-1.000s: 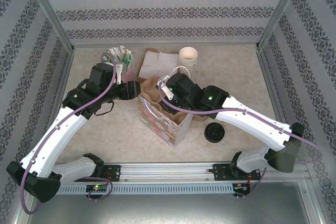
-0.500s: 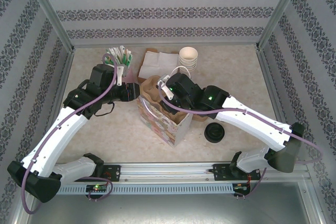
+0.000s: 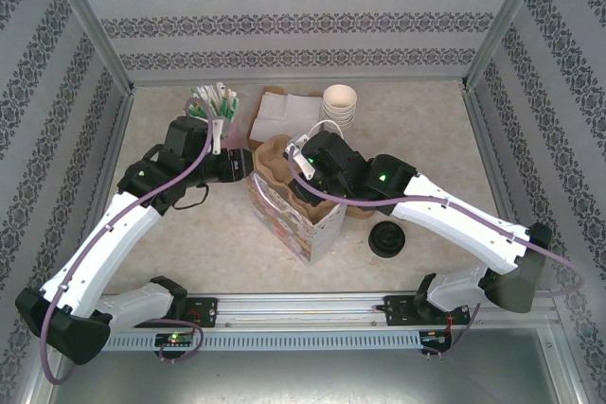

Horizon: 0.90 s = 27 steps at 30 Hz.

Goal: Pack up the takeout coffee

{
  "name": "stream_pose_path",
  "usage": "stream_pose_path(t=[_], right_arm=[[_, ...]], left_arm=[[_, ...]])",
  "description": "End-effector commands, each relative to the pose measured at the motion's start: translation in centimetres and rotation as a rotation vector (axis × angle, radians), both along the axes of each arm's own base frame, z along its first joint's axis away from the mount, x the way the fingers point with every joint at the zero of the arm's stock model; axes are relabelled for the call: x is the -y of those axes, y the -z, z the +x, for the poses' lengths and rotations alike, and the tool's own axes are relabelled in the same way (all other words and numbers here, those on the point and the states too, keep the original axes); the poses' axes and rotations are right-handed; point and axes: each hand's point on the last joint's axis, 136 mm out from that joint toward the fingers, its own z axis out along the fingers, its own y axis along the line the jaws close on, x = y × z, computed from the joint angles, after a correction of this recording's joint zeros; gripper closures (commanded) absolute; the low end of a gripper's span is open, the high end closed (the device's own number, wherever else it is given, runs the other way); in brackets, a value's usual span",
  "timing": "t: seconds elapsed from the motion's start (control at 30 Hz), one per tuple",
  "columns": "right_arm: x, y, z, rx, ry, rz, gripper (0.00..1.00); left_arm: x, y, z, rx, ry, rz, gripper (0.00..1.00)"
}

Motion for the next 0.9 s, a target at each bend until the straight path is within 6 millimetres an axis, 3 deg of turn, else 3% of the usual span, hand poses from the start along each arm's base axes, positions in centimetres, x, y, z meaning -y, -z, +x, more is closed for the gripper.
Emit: stream_pose_path(t=[0.0, 0.23, 0.5, 0.87], right_arm=[[0.4, -0.4, -0.6, 0.0, -0.008, 0.004, 0.67], [0.2, -0.1, -0.7, -0.011, -0.018, -0.007, 0.67], [0.0, -0.1, -0.8, -0.019, -0.024, -0.033, 0.68], [-0.1, 1.1, -0.7, -0.043, -0.019, -0.091, 0.68]], left_arm=[[-0.4, -0.2, 1.0, 0.012, -0.058, -0.032, 0.48], [-0.1, -1.0, 1.5, 0.038, -0.072, -0.076, 0.47], [-0.7, 0.0, 1.8, 0.031, -0.111, -0.053, 0.47], [-0.9, -0.4, 1.7, 0.049, -0.132, -0.079, 0.47]])
